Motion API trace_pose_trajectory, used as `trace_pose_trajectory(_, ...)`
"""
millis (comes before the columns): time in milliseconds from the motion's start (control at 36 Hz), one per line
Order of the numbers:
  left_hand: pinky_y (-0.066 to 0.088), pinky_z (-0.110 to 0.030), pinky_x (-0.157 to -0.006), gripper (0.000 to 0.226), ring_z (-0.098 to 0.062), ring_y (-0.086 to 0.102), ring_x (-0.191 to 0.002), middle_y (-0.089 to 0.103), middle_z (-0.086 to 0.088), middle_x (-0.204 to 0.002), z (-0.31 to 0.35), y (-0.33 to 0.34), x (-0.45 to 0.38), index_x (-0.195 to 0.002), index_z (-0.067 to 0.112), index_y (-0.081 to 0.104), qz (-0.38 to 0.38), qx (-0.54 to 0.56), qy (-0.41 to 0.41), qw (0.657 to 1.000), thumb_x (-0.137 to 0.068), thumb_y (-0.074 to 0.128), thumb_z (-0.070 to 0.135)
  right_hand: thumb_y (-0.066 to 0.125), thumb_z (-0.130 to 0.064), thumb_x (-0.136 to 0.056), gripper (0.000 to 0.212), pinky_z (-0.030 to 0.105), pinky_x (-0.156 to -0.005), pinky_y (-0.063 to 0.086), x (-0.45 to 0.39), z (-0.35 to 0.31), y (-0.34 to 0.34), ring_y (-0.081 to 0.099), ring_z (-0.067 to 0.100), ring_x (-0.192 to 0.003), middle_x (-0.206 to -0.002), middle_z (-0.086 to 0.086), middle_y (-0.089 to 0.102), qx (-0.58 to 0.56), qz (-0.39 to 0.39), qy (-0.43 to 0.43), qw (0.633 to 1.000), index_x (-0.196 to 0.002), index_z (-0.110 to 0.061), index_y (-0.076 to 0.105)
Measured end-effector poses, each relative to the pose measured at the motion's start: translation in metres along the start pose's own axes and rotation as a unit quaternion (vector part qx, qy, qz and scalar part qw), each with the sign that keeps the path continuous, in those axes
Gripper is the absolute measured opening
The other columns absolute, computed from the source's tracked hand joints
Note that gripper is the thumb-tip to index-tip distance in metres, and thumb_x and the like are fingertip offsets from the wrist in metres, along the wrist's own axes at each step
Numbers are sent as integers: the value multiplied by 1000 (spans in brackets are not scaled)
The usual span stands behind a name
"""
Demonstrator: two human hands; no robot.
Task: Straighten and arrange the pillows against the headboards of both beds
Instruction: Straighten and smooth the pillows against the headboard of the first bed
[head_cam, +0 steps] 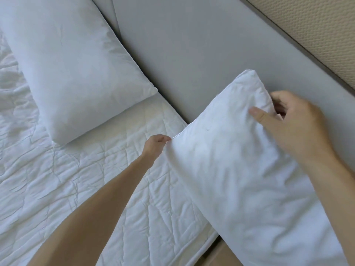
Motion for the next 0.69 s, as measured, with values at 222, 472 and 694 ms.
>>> trace_pose_trajectory(222,51,-28,-93,28,-12,67,-104,70,4,-114,132,32,67,-116,22,66,-186,97,165,964,-97,54,38,70,-35,-86,26,34,-71,41,71,61,-9,59,26,-83,-91,4,69,38,-5,68,997,-103,-17,64)
trace_pose_trajectory(472,44,-18,-67,12,-9,59,-72,64,3,-77,243,43,98,-82,11,69,-176,4,272,946,-91,65,18,72,-19,-86,12,34,-61,42,130,128,-35,58,26,-68,-69,-2,59,74,73,93,990,-78,-15,64)
trace_pose_trajectory(694,41,-15,-63,10,-6,55,-69,61,10,-71,267,25,96,-77,22,71,44,-4,253,966,-87,68,22,61,-1,-85,15,38,-70,53,122,105,-71,65,26,-77,-81,3,72,21,210,82,974,-84,-11,72)
Point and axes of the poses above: each hand's wrist, its own x-axis away from the middle knuckle, its own y-axis out of the palm, z = x × y, the point moved 6 cm from there along -x, towards the middle knuckle
